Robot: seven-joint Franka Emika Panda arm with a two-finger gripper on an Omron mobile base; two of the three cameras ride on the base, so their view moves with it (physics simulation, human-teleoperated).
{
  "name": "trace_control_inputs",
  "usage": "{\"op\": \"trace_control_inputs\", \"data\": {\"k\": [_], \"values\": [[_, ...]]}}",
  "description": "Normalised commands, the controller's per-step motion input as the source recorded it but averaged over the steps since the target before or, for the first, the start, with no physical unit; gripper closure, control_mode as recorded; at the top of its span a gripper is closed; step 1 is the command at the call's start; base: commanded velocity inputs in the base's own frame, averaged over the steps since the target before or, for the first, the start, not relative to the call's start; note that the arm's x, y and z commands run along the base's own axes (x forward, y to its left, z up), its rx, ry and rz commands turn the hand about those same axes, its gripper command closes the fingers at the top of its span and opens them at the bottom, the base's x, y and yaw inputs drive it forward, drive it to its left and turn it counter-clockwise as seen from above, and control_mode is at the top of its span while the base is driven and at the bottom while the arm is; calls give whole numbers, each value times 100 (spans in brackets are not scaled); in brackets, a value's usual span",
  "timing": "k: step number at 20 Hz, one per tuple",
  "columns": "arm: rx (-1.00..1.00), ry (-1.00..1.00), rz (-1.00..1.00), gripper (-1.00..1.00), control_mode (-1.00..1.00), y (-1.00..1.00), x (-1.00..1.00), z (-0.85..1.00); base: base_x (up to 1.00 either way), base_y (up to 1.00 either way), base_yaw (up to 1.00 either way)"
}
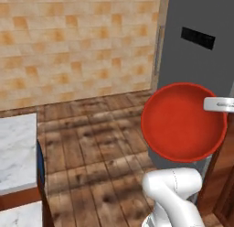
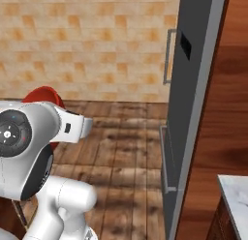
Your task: Move the bowls from the cabinet to the plates on the dining table.
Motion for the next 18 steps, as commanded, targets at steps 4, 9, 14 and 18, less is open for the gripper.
{"op": "trace_control_inputs", "data": {"k": [4,9,14,18], "values": [[0,0,0,100,100,0,0,0,85,5,0],[0,0,0,100,100,0,0,0,89,7,0],[0,0,0,100,100,0,0,0,91,8,-1],[0,0,0,100,100,0,0,0,94,10,-1]]}}
